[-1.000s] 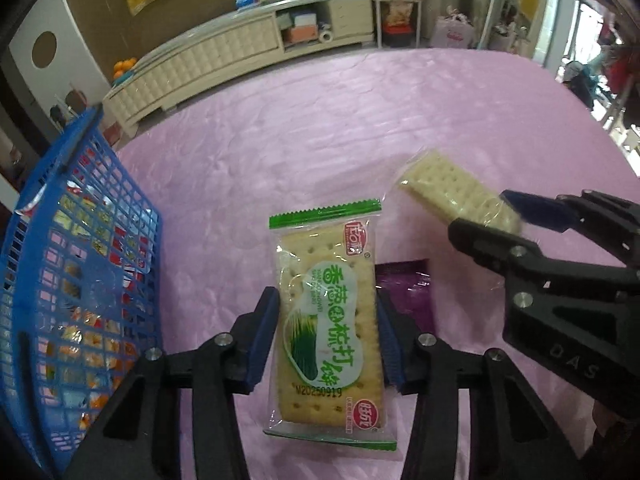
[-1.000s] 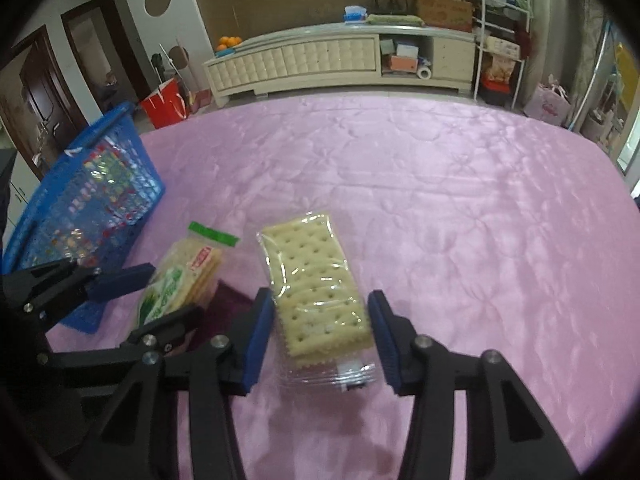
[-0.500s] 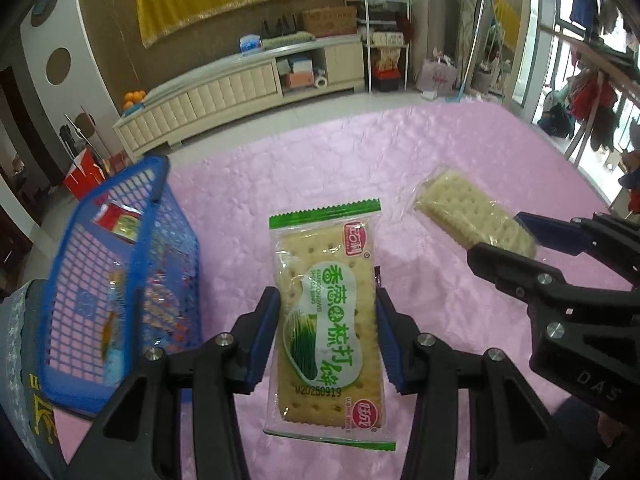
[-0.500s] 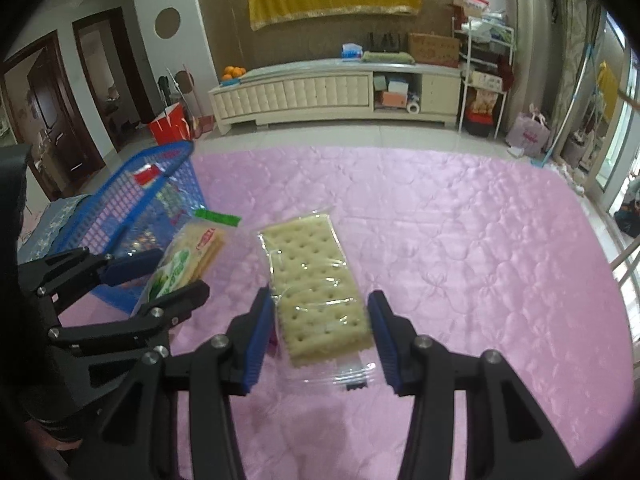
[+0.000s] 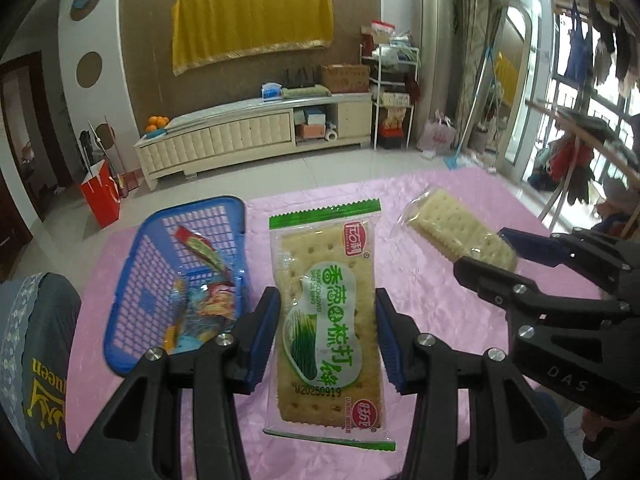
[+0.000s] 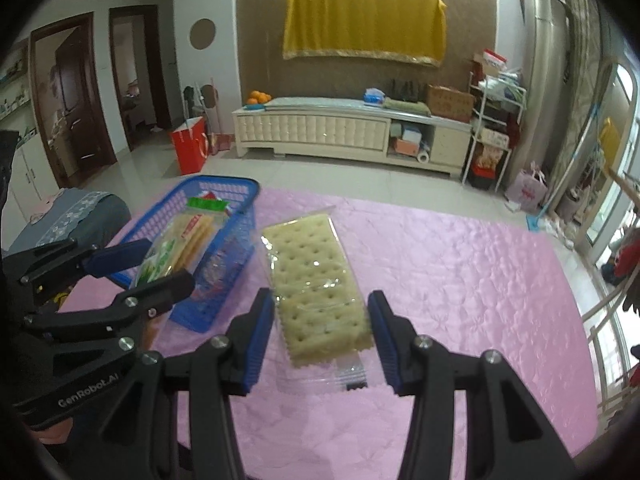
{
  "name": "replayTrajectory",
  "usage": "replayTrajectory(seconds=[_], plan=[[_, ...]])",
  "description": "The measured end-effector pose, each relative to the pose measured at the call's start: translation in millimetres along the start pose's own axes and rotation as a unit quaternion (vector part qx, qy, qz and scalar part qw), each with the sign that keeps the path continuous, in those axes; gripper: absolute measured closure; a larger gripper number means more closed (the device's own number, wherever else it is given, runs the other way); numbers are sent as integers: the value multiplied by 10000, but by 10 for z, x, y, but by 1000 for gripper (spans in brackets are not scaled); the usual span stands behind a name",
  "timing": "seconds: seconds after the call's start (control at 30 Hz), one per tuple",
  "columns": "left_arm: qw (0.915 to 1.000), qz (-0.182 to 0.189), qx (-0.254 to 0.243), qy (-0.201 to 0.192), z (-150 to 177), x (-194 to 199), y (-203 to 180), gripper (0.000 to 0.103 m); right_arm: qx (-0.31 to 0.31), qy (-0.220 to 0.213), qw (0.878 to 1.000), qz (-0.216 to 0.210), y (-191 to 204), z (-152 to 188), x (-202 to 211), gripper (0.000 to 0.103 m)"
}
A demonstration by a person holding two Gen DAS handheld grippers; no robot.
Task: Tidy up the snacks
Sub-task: 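Carry both held cracker packs over the blue basket with both grippers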
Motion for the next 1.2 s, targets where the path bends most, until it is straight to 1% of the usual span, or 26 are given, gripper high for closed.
replayTrajectory(seconds=[0.13,0.23,0.37,0.5,0.6,0.8,0.9,1.0,1.2], plan=[[9998,-126,75,-107,29,186,209,59,162,-70,9998,-96,220,-43,52,50],[9995,-200,205,-156,76,339,418,59,375,-148,9991,-138,456,-74,50,50],[9987,-353,290,-214,141,485,698,59,511,-142,9980,-342,722,-90,-9,50],[9980,-482,364,-202,195,553,918,59,690,-206,9965,-433,962,-119,-48,50],[9972,-584,418,-187,237,583,1105,59,777,-177,9953,-559,1110,-137,-107,50],[9965,-635,532,-116,287,536,1397,59,899,-112,9932,-730,1315,-188,-275,50],[9967,-498,641,-82,315,470,1527,59,868,34,9929,-813,1362,-175,-418,50],[9965,-533,640,17,358,353,1646,59,872,196,9924,-851,1426,-146,-575,50],[9961,-473,709,234,458,36,1787,59,997,433,9906,-833,1565,-40,-835,50]])
Point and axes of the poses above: each gripper's, at about its wrist camera, not at the fingertips, and x roughly against the way its jaws point, y to its left, z to its underside, the point moved 9 cm from there along -x, roughly the way its jaws point, and after that the axes turned 15 degrees about -x, right-handed, at the moved point
